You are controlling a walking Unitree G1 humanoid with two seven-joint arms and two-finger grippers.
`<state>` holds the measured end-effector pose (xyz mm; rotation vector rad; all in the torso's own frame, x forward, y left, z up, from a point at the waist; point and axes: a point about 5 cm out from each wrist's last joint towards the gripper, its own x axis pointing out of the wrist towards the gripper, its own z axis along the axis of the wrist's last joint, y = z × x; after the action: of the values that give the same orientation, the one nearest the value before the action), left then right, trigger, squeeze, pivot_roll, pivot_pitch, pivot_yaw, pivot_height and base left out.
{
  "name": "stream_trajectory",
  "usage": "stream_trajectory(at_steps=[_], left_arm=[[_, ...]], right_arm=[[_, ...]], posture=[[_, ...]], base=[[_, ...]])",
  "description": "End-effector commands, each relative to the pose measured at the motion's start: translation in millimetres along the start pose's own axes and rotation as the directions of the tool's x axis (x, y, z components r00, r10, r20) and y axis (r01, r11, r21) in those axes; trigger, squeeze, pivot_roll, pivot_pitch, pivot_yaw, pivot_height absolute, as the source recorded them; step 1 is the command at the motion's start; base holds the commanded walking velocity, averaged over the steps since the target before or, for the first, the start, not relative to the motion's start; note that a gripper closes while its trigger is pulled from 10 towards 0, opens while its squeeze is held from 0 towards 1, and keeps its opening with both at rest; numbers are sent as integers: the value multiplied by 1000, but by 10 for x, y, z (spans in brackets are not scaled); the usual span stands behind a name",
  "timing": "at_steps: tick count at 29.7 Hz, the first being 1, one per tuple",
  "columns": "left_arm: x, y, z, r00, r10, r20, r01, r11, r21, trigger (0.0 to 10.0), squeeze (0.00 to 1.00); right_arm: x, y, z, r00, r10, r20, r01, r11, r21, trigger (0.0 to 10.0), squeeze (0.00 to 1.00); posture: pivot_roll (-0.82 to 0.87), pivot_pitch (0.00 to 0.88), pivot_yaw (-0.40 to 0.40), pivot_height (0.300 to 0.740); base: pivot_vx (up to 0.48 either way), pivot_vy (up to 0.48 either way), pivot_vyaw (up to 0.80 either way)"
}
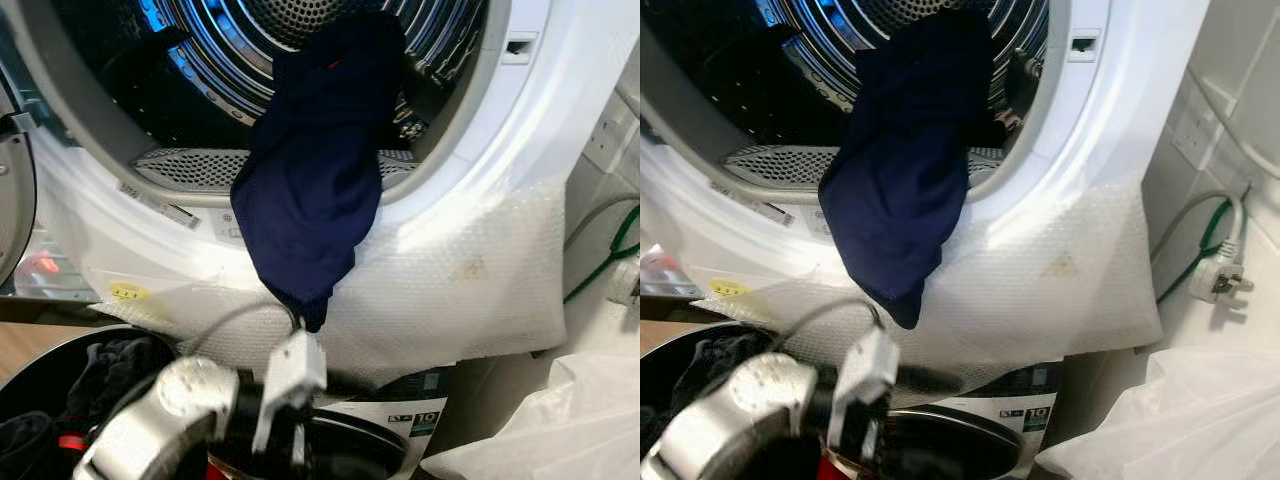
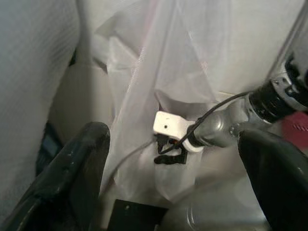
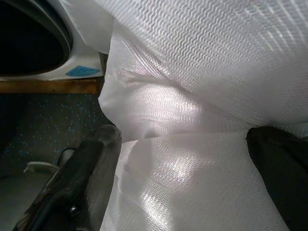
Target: Clothes washing
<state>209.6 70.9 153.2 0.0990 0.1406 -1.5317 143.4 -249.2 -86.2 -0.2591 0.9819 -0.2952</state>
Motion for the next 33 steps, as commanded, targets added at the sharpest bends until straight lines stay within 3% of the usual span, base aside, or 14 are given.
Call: stream_trajectory(at_steps=[1, 6, 8, 10, 13, 16, 17, 18, 19, 25, 26, 27, 30, 33], left_arm=[[109, -107, -33, 1000, 25, 9, -26, 999, 37, 10000, 0], [350, -217, -195, 955, 282, 87, -287, 957, 45, 10000, 0], [376, -253, -192, 941, 318, 115, -323, 946, 27, 10000, 0], [322, -208, -225, 856, 503, 115, -506, 862, -6, 10000, 0], [242, -242, -225, 823, 558, 109, -559, 829, -18, 10000, 0], [-31, -368, -309, 745, 664, 72, -666, 746, 6, 10000, 0], [-170, -417, -373, 701, 711, 55, -713, 699, 46, 10000, 0], [-170, -417, -373, 701, 711, 55, -713, 699, 46, 10000, 0], [-347, -442, -465, 619, 785, 12, -784, 618, 58, 10000, 0], [-663, -619, -605, 384, 922, -41, -920, 386, 71, 10000, 0], [-746, -678, -663, 297, 954, -50, -953, 299, 43, 10000, 0], [-768, -697, -687, 268, 962, -57, -962, 270, 33, 10000, 0], [-755, -646, -699, 234, 971, -51, -972, 233, -25, 10000, 0], [-656, -422, -561, 276, 959, 56, -960, 278, -32, 10000, 0]], right_arm=[[-11, -9, -60, 1000, -6, -21, 6, 1000, -4, 10000, 0], [-20, 0, -90, 1000, -2, -24, 1, 1000, -29, 10000, 0], [-21, -6, -93, 1000, -7, -23, 6, 1000, -26, 10000, 0], [-23, -7, -97, 1000, -10, -20, 9, 999, -31, 10000, 0], [-23, -12, -98, 1000, -13, -19, 13, 999, -31, 10000, 0], [-25, -23, -107, 1000, -17, -20, 16, 999, -36, 10000, 0], [-26, -26, -113, 1000, -17, -21, 16, 999, -39, 10000, 0], [-26, -26, -113, 1000, -17, -21, 16, 999, -39, 10000, 0], [-26, -25, -116, 1000, -17, -23, 16, 999, -45, 10000, 0], [-23, -38, -108, 999, -31, -22, 30, 998, -48, 10000, 0], [-23, -43, -108, 999, -33, -21, 32, 998, -49, 10000, 0], [-23, -46, -108, 999, -35, -21, 34, 998, -50, 10000, 0], [-22, -55, -108, 999, -38, -21, 36, 998, -50, 10000, 0], [-21, -72, -107, 999, -50, -20, 49, 998, -48, 10000, 0]], posture=[[55, 0, 34, 740], [50, 0, 34, 740], [49, 0, 36, 740], [41, 0, 38, 740], [39, 0, 42, 740], [56, 0, 44, 740], [58, 0, 44, 740], [58, 0, 44, 740], [65, 0, 43, 740], [60, 0, 51, 740], [60, 0, 55, 740], [61, 0, 53, 740], [67, 0, 44, 740], [66, 0, 31, 740]], base=[[0, 0, 0], [0, 0, 0], [0, 0, 0], [0, 0, 0], [0, 0, 0], [0, 0, 0], [0, 0, 0], [0, 0, 0], [0, 0, 0], [0, 0, 0], [0, 0, 0], [0, 0, 0], [0, 0, 0], [0, 0, 0]])
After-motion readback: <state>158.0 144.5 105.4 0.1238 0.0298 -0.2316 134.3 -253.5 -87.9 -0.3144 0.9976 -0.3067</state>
